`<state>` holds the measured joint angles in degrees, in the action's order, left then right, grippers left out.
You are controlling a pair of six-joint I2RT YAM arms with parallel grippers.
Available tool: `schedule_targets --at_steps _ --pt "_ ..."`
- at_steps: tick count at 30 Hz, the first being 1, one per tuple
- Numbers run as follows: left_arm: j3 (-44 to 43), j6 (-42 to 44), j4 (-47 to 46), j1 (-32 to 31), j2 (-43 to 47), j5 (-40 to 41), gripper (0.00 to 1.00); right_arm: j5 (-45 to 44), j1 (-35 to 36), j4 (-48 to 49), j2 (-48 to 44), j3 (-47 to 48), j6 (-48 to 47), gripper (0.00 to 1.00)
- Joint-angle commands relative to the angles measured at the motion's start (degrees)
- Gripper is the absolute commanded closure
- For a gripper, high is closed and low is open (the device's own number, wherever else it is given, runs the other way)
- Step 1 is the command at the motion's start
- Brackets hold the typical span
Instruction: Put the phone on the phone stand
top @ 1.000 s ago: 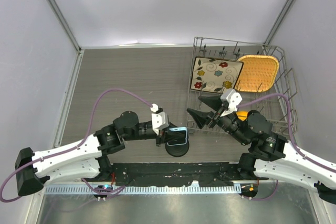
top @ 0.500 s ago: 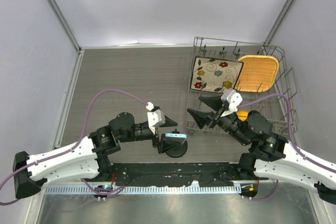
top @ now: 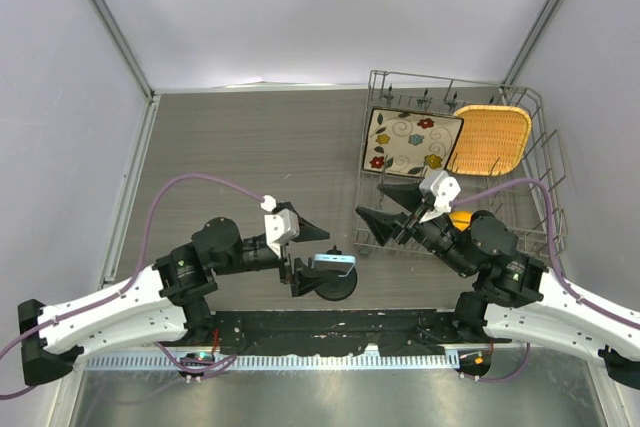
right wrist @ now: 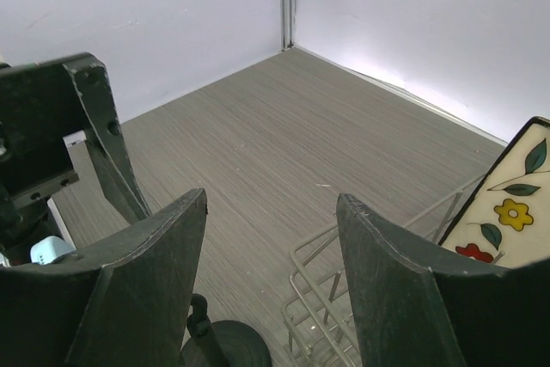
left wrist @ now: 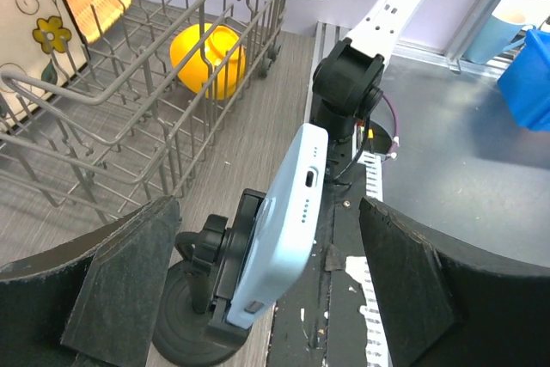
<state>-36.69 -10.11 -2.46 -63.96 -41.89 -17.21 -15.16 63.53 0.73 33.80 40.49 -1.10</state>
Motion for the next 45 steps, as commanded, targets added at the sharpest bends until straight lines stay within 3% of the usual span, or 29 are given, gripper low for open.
schedule_targets --at_steps 1,7,18,22,27,36,45 --pt "-2.7 0.0 2.3 0.1 3.5 2.9 0.1 -0.8 0.0 1.2 0.8 0.7 0.8 0.33" --pt "-6.5 2.3 11.6 0.1 11.5 14.0 0.1 -5.6 0.1 1.7 0.9 0.7 1.0 0.33" --pt "-15.2 -0.5 20.1 0.1 24.5 61.8 0.08 -34.6 0.1 -2.7 -2.9 7.0 6.3 0.32" --pt "-18.5 -0.9 24.3 0.1 25.1 69.2 0.07 -45.4 0.1 -4.3 -2.6 11.5 6.3 0.3" --pt "-20.3 0.5 23.2 0.1 27.7 70.0 0.07 -55.7 0.1 -6.2 -3.1 17.7 2.5 0.3" --pt "-23.6 2.8 22.1 0.1 29.7 69.0 0.07 -49.7 0.1 -6.3 -12.4 16.6 1.0 0.3" --pt "-23.8 2.5 22.1 0.1 27.7 68.2 0.06 -47.8 0.1 -6.7 -11.6 16.6 2.2 0.28"
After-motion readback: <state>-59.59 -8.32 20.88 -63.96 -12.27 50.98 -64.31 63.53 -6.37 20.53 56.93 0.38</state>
